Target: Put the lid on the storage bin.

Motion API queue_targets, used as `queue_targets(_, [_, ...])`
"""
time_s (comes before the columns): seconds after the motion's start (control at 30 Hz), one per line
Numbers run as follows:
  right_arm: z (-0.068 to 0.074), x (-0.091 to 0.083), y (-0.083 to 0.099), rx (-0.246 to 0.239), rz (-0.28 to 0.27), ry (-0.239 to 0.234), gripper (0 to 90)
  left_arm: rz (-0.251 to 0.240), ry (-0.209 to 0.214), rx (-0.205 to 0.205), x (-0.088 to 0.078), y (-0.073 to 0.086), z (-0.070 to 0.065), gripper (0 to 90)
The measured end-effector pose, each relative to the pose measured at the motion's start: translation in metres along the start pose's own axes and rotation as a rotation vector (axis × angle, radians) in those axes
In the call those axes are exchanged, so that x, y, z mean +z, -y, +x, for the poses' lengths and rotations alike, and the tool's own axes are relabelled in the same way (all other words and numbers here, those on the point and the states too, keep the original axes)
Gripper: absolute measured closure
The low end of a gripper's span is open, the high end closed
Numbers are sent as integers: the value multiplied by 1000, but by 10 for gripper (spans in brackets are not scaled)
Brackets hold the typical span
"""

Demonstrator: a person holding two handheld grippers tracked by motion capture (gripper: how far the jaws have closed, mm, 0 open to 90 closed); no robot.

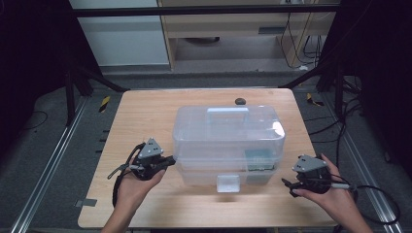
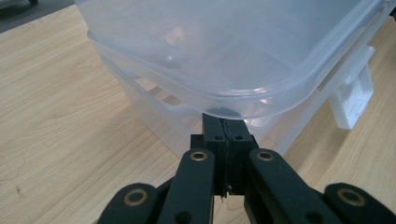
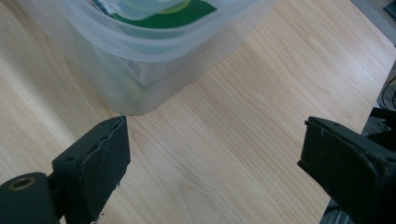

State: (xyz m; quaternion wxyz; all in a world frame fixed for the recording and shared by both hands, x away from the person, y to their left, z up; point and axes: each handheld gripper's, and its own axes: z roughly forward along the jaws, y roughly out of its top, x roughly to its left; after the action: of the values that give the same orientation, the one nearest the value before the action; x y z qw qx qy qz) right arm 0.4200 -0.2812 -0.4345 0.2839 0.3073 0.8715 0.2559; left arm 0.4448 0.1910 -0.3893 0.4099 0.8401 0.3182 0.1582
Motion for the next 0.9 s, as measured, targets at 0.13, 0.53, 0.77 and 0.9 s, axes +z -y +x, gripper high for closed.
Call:
queue_targets(0.13, [-4, 6, 5, 26, 7, 40, 105, 15, -1, 2, 3, 1, 0, 900])
queue_targets(0.53, [-24, 22, 12, 115, 18, 91, 153, 68, -56, 41, 9, 5, 14, 900])
queue_targets(0.77, [-36, 37, 12, 173, 37, 120, 195, 139, -185, 46, 19, 15, 56, 889])
queue_targets(0.9, [-48, 50, 10, 224, 27, 133, 228, 156, -228, -15, 31, 29, 87, 874])
